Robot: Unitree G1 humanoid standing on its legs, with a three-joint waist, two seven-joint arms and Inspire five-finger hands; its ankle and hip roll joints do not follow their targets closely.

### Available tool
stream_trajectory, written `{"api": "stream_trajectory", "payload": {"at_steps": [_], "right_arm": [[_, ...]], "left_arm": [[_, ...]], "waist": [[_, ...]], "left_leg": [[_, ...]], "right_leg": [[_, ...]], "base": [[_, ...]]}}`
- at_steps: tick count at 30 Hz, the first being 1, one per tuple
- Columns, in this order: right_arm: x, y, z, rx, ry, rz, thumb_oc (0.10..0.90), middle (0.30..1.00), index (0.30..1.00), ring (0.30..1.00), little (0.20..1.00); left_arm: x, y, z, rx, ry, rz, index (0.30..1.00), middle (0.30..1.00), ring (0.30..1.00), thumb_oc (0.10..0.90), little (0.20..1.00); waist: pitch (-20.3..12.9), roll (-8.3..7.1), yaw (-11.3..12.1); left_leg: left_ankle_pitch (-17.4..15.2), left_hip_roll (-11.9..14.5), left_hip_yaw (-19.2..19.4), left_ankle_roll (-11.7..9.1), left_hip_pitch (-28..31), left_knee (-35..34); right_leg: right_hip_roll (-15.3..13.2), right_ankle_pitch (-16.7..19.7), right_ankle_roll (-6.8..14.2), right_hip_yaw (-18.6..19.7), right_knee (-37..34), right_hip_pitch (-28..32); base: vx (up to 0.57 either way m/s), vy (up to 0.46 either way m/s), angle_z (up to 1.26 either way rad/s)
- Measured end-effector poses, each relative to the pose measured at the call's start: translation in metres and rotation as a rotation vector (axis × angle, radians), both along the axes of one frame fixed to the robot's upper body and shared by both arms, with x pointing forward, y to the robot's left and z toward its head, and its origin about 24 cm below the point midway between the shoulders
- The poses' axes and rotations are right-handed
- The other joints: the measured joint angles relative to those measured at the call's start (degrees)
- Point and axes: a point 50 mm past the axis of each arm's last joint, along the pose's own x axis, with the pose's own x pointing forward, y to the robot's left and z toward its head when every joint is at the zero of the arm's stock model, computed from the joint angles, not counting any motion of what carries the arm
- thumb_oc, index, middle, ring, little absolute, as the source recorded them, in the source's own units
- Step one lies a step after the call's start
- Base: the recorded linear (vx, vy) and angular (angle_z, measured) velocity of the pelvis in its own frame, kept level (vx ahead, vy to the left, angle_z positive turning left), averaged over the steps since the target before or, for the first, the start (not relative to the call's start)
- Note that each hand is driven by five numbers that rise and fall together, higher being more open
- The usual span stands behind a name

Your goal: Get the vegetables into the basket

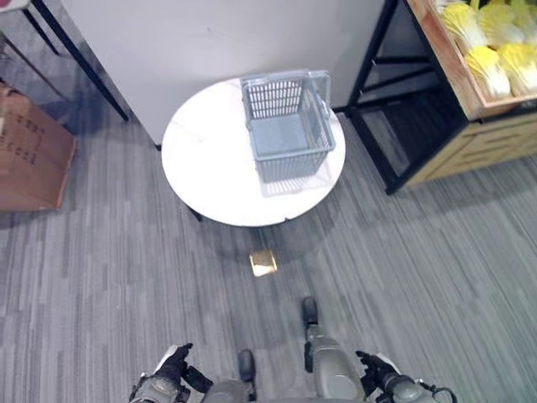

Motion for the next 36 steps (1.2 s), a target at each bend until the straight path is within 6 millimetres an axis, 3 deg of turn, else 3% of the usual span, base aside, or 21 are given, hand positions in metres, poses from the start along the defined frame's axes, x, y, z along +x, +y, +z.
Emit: {"api": "stream_trajectory", "payload": {"at_steps": [1, 2, 3, 6, 7, 9, 10, 11, 13, 15, 16, 17, 20, 22, 25, 27, 29, 30, 31, 32, 36], "right_arm": [[0.003, -0.001, 0.001, -0.003, -0.007, -0.004, 0.9, 1.0, 1.0, 1.0, 1.0], [0.005, -0.004, 0.002, -0.009, -0.014, -0.039, 0.9, 1.0, 1.0, 1.0, 1.0], [-0.005, -0.009, 0.001, -0.016, 0.01, -0.048, 0.9, 1.0, 1.0, 1.0, 1.0], [0.004, -0.012, 0.005, -0.015, -0.03, -0.033, 0.9, 1.0, 1.0, 1.0, 1.0], [0.009, -0.011, 0.007, -0.011, -0.05, -0.025, 0.9, 1.0, 1.0, 1.0, 1.0], [0.014, -0.016, 0.01, -0.024, -0.067, -0.022, 0.9, 1.0, 1.0, 1.0, 1.0], [0.014, -0.019, 0.011, -0.026, -0.074, -0.038, 0.9, 1.0, 1.0, 1.0, 1.0], [0.011, -0.022, 0.011, -0.03, -0.069, -0.058, 0.9, 1.0, 1.0, 1.0, 1.0], [0.004, -0.027, 0.01, -0.053, -0.051, -0.067, 0.9, 1.0, 1.0, 1.0, 1.0], [-0.002, -0.031, 0.01, -0.067, -0.031, -0.082, 0.9, 1.0, 1.0, 1.0, 1.0], [0.003, -0.03, 0.01, -0.084, -0.001, -0.002, 0.9, 1.0, 1.0, 1.0, 1.0], [0.008, -0.025, 0.008, -0.079, 0.027, -0.001, 0.9, 1.0, 1.0, 1.0, 1.0], [0.001, -0.015, 0.004, -0.051, -0.021, -0.062, 0.9, 1.0, 1.0, 1.0, 1.0], [-0.01, -0.009, -0.001, -0.039, 0.013, -0.066, 0.9, 1.0, 1.0, 1.0, 1.0], [-0.017, -0.009, -0.003, -0.04, 0.034, -0.072, 0.9, 1.0, 1.0, 1.0, 1.0], [-0.022, -0.011, -0.004, -0.048, 0.044, -0.078, 0.9, 1.0, 1.0, 1.0, 1.0], [-0.024, -0.011, -0.004, -0.049, 0.05, -0.073, 0.9, 1.0, 1.0, 1.0, 1.0], [-0.025, -0.01, -0.005, -0.048, 0.06, -0.071, 0.9, 1.0, 1.0, 1.0, 1.0], [-0.029, -0.008, -0.006, -0.045, 0.075, -0.054, 0.9, 1.0, 1.0, 1.0, 1.0], [-0.031, -0.006, -0.007, -0.041, 0.078, -0.052, 0.9, 1.0, 1.0, 1.0, 1.0], [-0.022, 0.007, -0.008, -0.006, 0.052, -0.035, 0.9, 1.0, 1.0, 1.0, 1.0]], "left_arm": [[-0.001, -0.003, -0.001, -0.01, 0.005, 0.01, 1.0, 1.0, 1.0, 0.9, 1.0], [-0.003, -0.003, -0.002, -0.015, 0.004, 0.047, 1.0, 1.0, 1.0, 0.9, 1.0], [-0.007, -0.005, -0.004, -0.023, 0.016, 0.043, 1.0, 1.0, 1.0, 0.9, 1.0], [-0.013, -0.002, -0.005, -0.03, 0.025, 0.066, 1.0, 1.0, 1.0, 0.9, 1.0], [-0.011, -0.002, -0.004, -0.033, 0.02, 0.078, 1.0, 1.0, 1.0, 0.9, 1.0], [-0.014, -0.005, -0.005, -0.055, 0.016, 0.125, 1.0, 1.0, 1.0, 0.9, 1.0], [-0.011, -0.004, -0.004, -0.064, -0.001, 0.155, 1.0, 1.0, 1.0, 0.9, 1.0], [-0.012, -0.004, -0.005, -0.071, -0.007, 0.186, 1.0, 1.0, 1.0, 0.9, 1.0], [-0.011, -0.004, -0.004, -0.079, -0.017, 0.206, 1.0, 1.0, 1.0, 0.9, 1.0], [-0.008, -0.006, -0.004, -0.084, -0.03, 0.203, 1.0, 1.0, 1.0, 0.9, 1.0], [0.007, -0.005, 0.0, -0.074, -0.015, 0.205, 1.0, 1.0, 1.0, 0.9, 1.0], [0.007, -0.001, 0.0, -0.039, 0.017, 0.165, 1.0, 1.0, 1.0, 0.9, 1.0], [0.001, -0.02, -0.001, -0.123, -0.111, 0.224, 1.0, 1.0, 1.0, 0.9, 1.0], [0.001, -0.015, -0.001, -0.109, -0.107, 0.233, 1.0, 1.0, 1.0, 0.9, 1.0], [0.004, -0.014, 0.0, -0.096, -0.106, 0.235, 1.0, 1.0, 1.0, 0.9, 1.0], [0.004, -0.015, -0.001, -0.082, -0.083, 0.202, 1.0, 1.0, 1.0, 0.9, 1.0], [0.006, -0.016, -0.001, -0.074, -0.081, 0.18, 1.0, 1.0, 1.0, 0.9, 1.0], [0.008, -0.016, 0.0, -0.071, -0.082, 0.175, 1.0, 1.0, 1.0, 0.9, 1.0], [0.009, -0.016, -0.001, -0.066, -0.076, 0.161, 1.0, 1.0, 1.0, 0.9, 1.0], [0.009, -0.017, 0.0, -0.065, -0.075, 0.156, 1.0, 1.0, 1.0, 0.9, 1.0], [0.015, -0.021, 0.001, -0.051, -0.072, 0.074, 1.0, 1.0, 1.0, 0.9, 1.0]], "waist": [[0.04, 0.53, -0.06], [0.09, 0.37, -0.91], [-1.05, 0.33, -0.28], [-2.58, 1.91, 0.42], [-2.65, 1.84, 0.39], [-3.13, 2.66, 1.52], [-3.19, 2.72, 1.42], [-2.96, 2.22, 1.96], [-2.74, 1.89, 2.24], [-2.79, 1.84, 2.34], [-2.97, 1.46, 0.99], [-3.28, 1.04, 0.72], [-3.51, 0.18, 1.75], [-4.04, -0.33, 2.44], [-4.3, -0.95, 2.22], [-4.64, -1.18, 0.97], [-4.63, -1.22, 0.73], [-4.65, -1.18, 0.74], [-4.63, -1.22, 0.76], [-4.62, -1.22, 0.73], [-4.31, -1.1, 1.39]], "left_leg": [[1.28, 1.29, -0.02, -2.53, -0.16, 1.24], [1.42, 1.88, -2.81, -3.97, -0.44, 4.38], [2.14, 2.07, -2.9, -5.0, 0.1, 6.25], [2.59, 3.8, -3.3, -5.1, -1.8, 9.69], [2.66, 3.84, -4.0, -6.01, -3.23, 11.69], [4.25, 4.79, -6.34, -8.51, -4.81, 14.91], [6.3, 4.77, -8.68, -11.56, -7.43, 19.27], [8.51, 4.71, -8.95, -12.29, -9.75, 25.47], [8.12, 4.21, -8.38, -12.24, -10.94, 26.32], [7.86, 3.5, -6.11, -11.47, -11.96, 21.49], [5.87, 3.97, -2.31, -9.88, -11.59, 16.58], [6.0, 3.83, 0.03, -8.33, -10.76, 11.03], [10.95, 6.29, 0.12, -8.4, -13.9, 1.93], [13.28, 7.08, -0.24, -9.08, -16.51, 1.17], [14.92, 6.53, 0.09, -7.37, -16.19, 2.48], [14.27, 5.25, 1.33, -5.82, -15.5, 3.6], [14.29, 4.7, 2.39, -5.58, -15.4, 3.61], [13.68, 4.13, 3.55, -4.54, -15.16, 3.41], [12.98, 3.77, 4.52, -1.55, -14.59, 3.06], [11.99, 3.68, 4.98, -1.15, -14.16, 2.45], [9.97, 1.74, 5.71, 0.79, -12.81, -0.64]], "right_leg": [[0.81, -1.92, -0.33, -0.83, 0.32, 0.43], [0.72, -3.76, -0.29, -2.19, 2.11, 1.55], [0.79, -5.04, -0.68, -2.57, 1.72, 3.61], [2.28, -6.5, -0.66, -3.33, 1.52, 4.05], [2.26, -6.38, -0.87, -3.56, 0.92, 4.06], [3.4, -7.02, -3.28, -4.32, 0.93, 5.03], [3.81, -8.47, -5.39, -5.6, 0.66, 5.58], [3.87, -8.41, -6.05, -5.72, 0.02, 7.47], [3.73, -8.85, -7.05, -5.49, -1.09, 9.62], [3.77, -8.61, -6.61, -5.6, -2.1, 10.28], [4.8, -8.0, -7.0, -3.2, -3.29, 11.92], [4.81, -8.42, -6.77, -3.21, -3.13, 12.0], [7.85, -9.09, -6.1, -0.2, -3.64, 13.51], [9.23, -10.46, -4.87, 0.76, -3.98, 15.0], [10.31, -10.43, -5.79, 4.06, -3.95, 17.46], [9.9, -11.01, -5.26, 5.17, -4.13, 17.98], [9.69, -11.01, -5.25, 5.73, -4.12, 17.72], [9.41, -11.02, -5.23, 6.44, -4.13, 17.6], [9.27, -11.4, -4.66, 6.93, -3.77, 17.46], [9.21, -11.6, -4.34, 7.1, -3.42, 17.34], [7.68, -16.82, -1.37, 7.96, 7.02, 11.47]], "base": [[0.35, -0.451, 0.23], [0.14, -0.293, 0.39], [0.13, -0.291, 0.41], [0.1, -0.246, 0.09], [0.04, -0.148, 0.13], [0.15, -0.287, 0.25], [0.24, -0.273, 0.35], [0.22, -0.165, 0.3], [0.24, 0.003, 0.09], [0.35, 0.057, 0.0], [0.17, -0.032, -0.07], [0.11, -0.017, -0.32], [0.22, 0.058, -0.65], [0.23, 0.144, -0.32], [0.18, 0.244, -0.84], [0.11, 0.275, -0.65], [0.04, 0.179, -0.31], [0.0, 0.16, -0.28], [0.0, 0.116, -0.26], [0.01, 0.187, -0.18], [0.03, 0.174, -0.02]]}}
